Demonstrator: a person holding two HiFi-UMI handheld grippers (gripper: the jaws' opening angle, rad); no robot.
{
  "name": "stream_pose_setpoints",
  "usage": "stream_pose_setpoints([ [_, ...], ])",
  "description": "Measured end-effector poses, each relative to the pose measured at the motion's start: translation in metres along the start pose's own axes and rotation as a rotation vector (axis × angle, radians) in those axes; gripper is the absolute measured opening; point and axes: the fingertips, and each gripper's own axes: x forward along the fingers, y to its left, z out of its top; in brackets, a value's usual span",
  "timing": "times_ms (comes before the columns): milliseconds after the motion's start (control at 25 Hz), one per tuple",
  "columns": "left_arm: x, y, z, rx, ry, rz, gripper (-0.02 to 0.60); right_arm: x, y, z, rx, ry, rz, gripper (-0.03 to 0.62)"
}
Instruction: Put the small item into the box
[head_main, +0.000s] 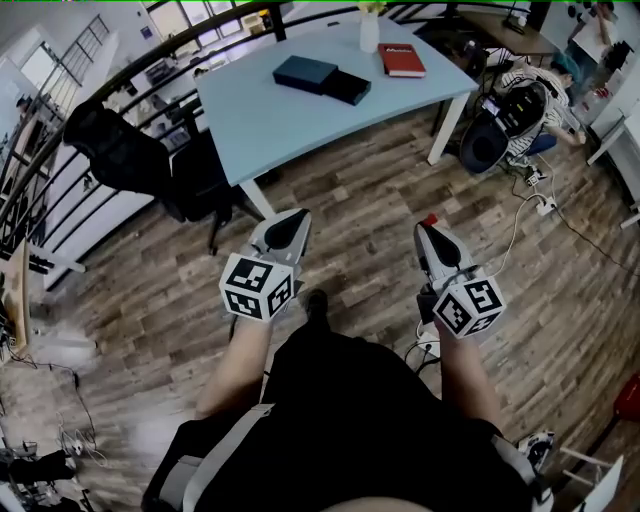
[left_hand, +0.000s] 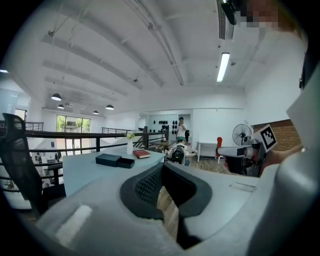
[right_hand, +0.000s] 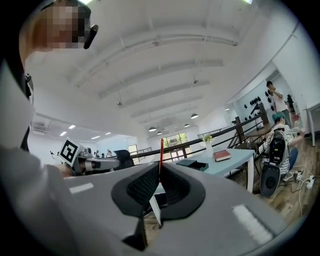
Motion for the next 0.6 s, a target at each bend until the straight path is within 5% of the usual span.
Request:
stream_pose_setpoints([
  [280,0.035,0.056,0.0,-0.127,-0.026,0.0,0.008,0.055,-0.025,-0.002,0.013,0.03,-0.01,0.015],
  [600,0.11,0.154,0.024,-0.186,-0.057,-0.036,0.008,0.168,-0.062,0.006,0.025,0.038,-0.022,0.015],
])
